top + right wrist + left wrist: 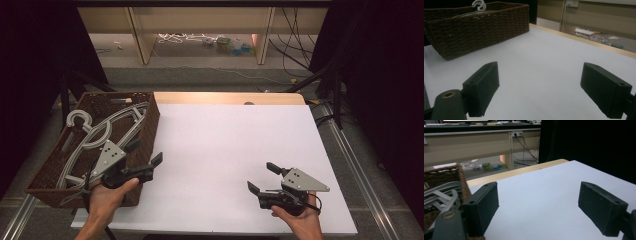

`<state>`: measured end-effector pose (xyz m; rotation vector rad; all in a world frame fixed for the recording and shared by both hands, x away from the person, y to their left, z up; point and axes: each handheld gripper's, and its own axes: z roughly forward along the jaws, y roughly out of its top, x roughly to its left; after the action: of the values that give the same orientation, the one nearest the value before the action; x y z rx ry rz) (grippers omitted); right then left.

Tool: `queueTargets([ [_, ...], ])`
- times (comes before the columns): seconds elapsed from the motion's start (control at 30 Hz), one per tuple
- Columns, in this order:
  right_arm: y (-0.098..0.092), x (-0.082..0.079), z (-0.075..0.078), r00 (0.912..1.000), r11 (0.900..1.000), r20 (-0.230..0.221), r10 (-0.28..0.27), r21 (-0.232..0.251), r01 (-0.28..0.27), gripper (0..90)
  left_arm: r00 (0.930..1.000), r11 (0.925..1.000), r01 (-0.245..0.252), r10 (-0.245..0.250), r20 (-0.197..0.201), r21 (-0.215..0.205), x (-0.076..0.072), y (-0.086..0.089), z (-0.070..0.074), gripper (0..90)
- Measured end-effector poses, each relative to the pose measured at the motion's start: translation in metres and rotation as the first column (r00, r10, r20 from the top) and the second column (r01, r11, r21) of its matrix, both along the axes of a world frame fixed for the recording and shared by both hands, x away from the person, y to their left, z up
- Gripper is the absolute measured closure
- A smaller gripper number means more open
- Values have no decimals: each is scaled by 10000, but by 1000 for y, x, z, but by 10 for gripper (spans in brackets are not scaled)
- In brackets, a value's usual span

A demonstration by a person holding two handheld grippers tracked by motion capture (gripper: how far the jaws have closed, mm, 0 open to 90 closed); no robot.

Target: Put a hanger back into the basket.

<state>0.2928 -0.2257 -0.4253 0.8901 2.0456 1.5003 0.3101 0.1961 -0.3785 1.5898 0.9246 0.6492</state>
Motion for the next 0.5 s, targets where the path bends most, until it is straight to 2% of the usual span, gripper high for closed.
queueTargets([
  [0.1,-1,-1,-1,10000,9999,-75,-25,-113,24,162,9994,9996,230,-233,260,132,-5,-8,-5,165],
  [0.2,0,-2,-4,9999,9999,-4,-135,-59,135,162,9983,9985,552,-553,184,32,-10,-17,-13,163],
  [0.23,0,-2,-4,9999,9999,-4,-135,-59,135,162,9979,9981,604,-607,241,125,-11,-19,-16,163],
  [0.27,0,-2,-4,9999,9998,-80,-112,-164,111,162,9972,9970,670,-683,312,391,-12,-22,-20,162],
  [0.43,3,-4,-5,10000,10000,-30,18,0,-18,162,9973,9962,493,-530,500,714,-17,-30,-37,163],
  [0.5,3,-6,-5,9999,9999,30,-142,-27,142,161,9968,9964,588,-619,498,619,-17,-31,-40,163],
])
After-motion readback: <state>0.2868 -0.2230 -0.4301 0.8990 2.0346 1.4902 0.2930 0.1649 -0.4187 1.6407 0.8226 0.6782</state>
